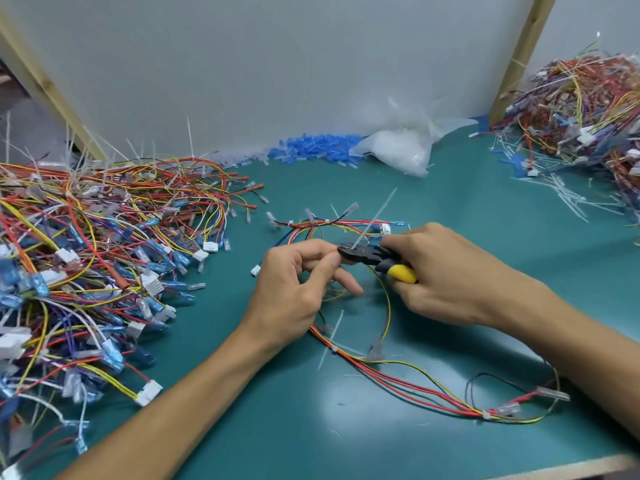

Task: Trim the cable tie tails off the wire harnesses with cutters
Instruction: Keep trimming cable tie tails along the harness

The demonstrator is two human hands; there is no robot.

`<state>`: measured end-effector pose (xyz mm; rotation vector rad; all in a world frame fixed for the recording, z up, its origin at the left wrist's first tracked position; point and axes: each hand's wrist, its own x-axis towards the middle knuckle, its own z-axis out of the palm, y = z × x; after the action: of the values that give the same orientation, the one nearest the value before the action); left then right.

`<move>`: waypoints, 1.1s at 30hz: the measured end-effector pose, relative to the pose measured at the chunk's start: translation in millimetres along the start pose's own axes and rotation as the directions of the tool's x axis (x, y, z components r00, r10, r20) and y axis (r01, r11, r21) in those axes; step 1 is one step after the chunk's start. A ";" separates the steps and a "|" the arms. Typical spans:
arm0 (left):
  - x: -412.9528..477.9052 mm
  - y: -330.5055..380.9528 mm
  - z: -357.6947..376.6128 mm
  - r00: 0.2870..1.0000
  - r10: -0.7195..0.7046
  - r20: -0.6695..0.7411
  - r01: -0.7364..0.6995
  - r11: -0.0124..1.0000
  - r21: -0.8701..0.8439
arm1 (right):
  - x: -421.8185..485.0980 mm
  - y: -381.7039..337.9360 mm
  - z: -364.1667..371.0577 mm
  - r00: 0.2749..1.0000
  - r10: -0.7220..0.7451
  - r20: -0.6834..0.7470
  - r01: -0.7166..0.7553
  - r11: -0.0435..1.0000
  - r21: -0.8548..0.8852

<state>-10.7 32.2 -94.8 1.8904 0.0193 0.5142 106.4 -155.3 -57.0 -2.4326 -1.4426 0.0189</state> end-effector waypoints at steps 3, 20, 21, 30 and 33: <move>1.0 -1.6 -0.5 1.000 -0.023 0.014 0.024 0.999 -0.031 | 1.1 -0.1 -3.4 0.999 0.034 -0.013 -0.035 0.999 -0.028; 6.1 2.5 -10.1 0.978 -0.082 0.193 0.136 0.948 -0.286 | -2.0 0.5 -8.7 0.999 -0.015 -0.045 0.010 0.994 -0.107; 6.2 2.3 -10.5 0.978 -0.084 0.190 0.139 0.945 -0.296 | -2.4 0.3 -9.4 0.999 -0.011 -0.038 0.007 0.994 -0.106; 8.4 -3.0 -10.5 0.980 -0.124 0.153 0.170 0.924 -0.341 | -4.0 3.4 -8.4 1.000 -0.011 0.002 0.011 0.999 -0.034; 8.6 -1.0 -11.8 0.982 -0.125 0.139 0.167 0.923 -0.348 | -3.9 2.9 -6.7 1.000 -0.012 -0.010 0.011 1.000 -0.026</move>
<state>-6.9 45.2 -89.5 1.5423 -0.0084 0.2829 108.0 -161.7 -52.0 -2.4414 -1.4611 -0.0152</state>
